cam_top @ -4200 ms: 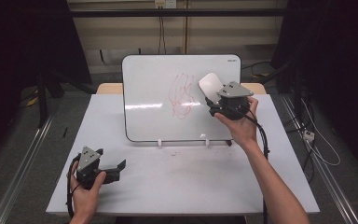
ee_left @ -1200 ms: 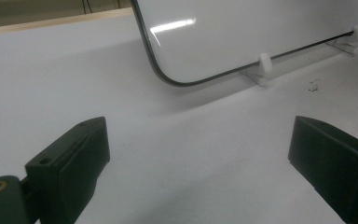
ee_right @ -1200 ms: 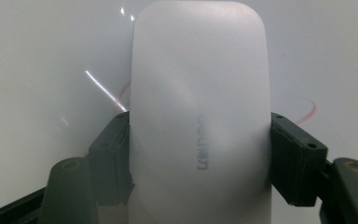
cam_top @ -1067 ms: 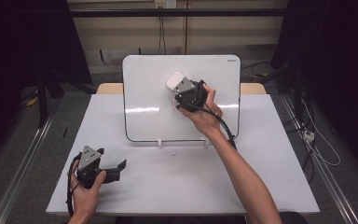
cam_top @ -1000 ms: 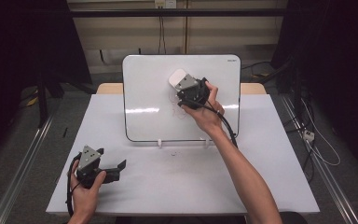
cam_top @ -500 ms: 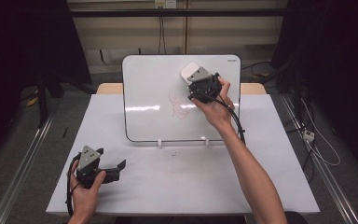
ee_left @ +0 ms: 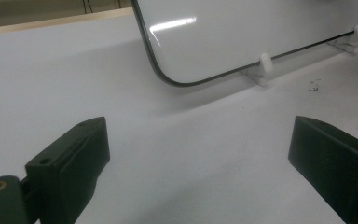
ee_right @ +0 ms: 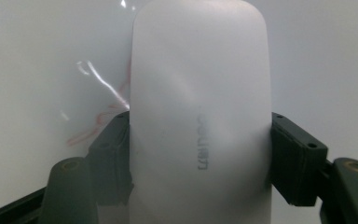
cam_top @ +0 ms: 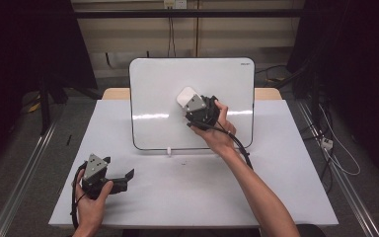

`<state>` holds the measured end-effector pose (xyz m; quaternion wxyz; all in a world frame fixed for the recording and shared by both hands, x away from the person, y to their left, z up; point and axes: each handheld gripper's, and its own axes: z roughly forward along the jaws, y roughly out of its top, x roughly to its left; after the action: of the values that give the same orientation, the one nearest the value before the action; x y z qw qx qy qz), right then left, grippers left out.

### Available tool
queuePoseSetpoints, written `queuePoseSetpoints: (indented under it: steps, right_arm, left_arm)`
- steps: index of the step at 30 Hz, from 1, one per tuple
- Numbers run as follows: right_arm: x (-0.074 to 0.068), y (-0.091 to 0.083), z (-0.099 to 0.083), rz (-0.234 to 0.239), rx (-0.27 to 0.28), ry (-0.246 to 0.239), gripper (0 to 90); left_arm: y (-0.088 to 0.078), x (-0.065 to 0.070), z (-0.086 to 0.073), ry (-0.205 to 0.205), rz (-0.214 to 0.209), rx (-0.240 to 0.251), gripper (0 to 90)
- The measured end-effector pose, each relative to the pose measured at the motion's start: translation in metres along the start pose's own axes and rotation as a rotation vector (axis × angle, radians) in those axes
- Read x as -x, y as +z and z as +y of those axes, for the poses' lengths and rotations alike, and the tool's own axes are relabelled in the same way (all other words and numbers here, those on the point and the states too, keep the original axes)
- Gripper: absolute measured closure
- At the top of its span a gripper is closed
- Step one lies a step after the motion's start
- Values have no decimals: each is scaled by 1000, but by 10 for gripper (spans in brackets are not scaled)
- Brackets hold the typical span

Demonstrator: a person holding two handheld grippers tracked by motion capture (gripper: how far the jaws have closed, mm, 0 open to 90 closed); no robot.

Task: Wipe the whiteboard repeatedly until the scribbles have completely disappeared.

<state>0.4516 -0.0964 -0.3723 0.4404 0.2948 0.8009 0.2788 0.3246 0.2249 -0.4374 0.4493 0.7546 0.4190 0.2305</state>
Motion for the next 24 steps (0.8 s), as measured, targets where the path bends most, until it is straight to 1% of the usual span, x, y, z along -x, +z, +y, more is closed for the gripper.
queuePoseSetpoints:
  steps: [3, 4, 5, 6, 8, 11, 17, 21, 23, 24]
  right_arm:
    - [-9, -1, 0, 3, 0, -22, 317]
    - [-11, -1, 0, 0, 4, -19, 317]
    - [-10, -1, 0, 0, 4, -18, 317]
    - [-9, -1, 0, 9, 1, -23, 317]
    - [-7, 0, 0, 22, 3, -17, 317]
    - [-3, 1, 2, 21, 5, -4, 317]
    - [21, 5, 11, -1, 5, 26, 316]
    - [38, 6, 17, -26, 5, 51, 317]
    - [49, 7, 19, -46, 8, 77, 316]
    - [54, 7, 20, -48, 9, 86, 316]
  left_arm:
    - [0, 0, 0, 0, 0, 0, 52]
    - [0, 0, 0, 0, 0, -1, 52]
    - [0, 0, 0, -2, 0, 0, 52]
    - [0, 0, 0, -2, -1, 0, 52]
    - [0, 0, 0, 1, -2, 0, 52]
    - [0, -1, 0, -1, -2, -1, 52]
    - [-2, -2, 0, -10, -2, 7, 52]
    - [-2, -2, 0, -9, -4, 7, 52]
    - [-2, -2, 0, -10, -3, 7, 52]
    - [-2, -2, 0, -11, -3, 7, 52]
